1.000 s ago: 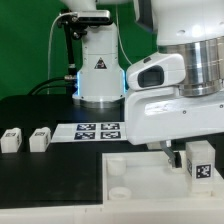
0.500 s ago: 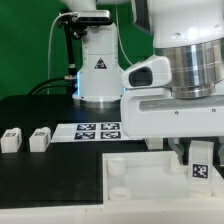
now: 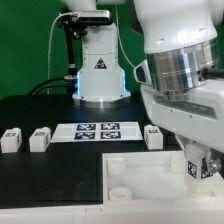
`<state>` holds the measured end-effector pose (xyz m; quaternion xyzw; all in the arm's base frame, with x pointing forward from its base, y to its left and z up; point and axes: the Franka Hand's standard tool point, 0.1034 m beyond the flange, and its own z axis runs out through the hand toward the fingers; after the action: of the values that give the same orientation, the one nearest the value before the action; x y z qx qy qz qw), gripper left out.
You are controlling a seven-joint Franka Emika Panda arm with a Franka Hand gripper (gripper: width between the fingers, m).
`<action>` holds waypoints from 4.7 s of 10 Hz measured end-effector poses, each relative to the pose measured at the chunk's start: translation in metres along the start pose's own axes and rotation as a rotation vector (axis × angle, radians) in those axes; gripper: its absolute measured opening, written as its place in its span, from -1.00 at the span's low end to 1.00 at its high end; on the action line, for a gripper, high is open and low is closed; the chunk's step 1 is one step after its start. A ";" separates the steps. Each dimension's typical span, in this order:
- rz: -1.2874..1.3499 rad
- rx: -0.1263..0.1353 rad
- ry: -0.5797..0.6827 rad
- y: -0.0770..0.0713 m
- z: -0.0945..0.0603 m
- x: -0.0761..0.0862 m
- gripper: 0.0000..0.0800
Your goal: Assemble one leg
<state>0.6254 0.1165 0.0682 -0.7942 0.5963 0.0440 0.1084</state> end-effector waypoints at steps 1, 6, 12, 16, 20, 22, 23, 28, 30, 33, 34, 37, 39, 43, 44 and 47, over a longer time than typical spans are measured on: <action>0.119 0.008 -0.016 -0.001 0.000 -0.001 -0.25; -0.053 -0.011 -0.018 0.001 0.002 -0.003 0.27; -0.862 -0.052 0.041 0.000 0.000 0.001 0.62; -1.164 -0.057 0.070 -0.004 -0.001 0.006 0.56; -0.931 -0.044 0.069 -0.003 0.000 0.007 -0.25; -0.617 -0.033 0.075 -0.002 0.000 0.008 -0.25; -0.438 -0.026 0.076 -0.001 0.000 0.010 -0.25; 0.139 0.029 0.014 0.003 0.001 0.007 -0.25; 0.107 0.027 0.015 0.003 0.002 0.006 0.35; -0.454 -0.036 0.027 0.004 0.001 0.002 0.61; -0.543 -0.032 0.032 0.003 0.001 0.004 0.62; -1.017 -0.071 0.057 0.002 0.000 0.005 0.62; -1.158 -0.081 0.070 0.000 -0.001 0.003 0.62; -0.936 -0.067 0.069 0.001 0.001 0.003 -0.27; -0.831 -0.061 0.070 0.001 0.001 0.003 -0.27; -0.271 -0.038 0.082 0.000 0.002 0.003 -0.27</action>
Offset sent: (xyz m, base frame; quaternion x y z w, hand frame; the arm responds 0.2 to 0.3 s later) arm 0.0000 0.0000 0.0000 0.0000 0.0000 -0.0899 0.9960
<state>0.6263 0.1138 0.0656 -0.8705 0.4865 0.0079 0.0738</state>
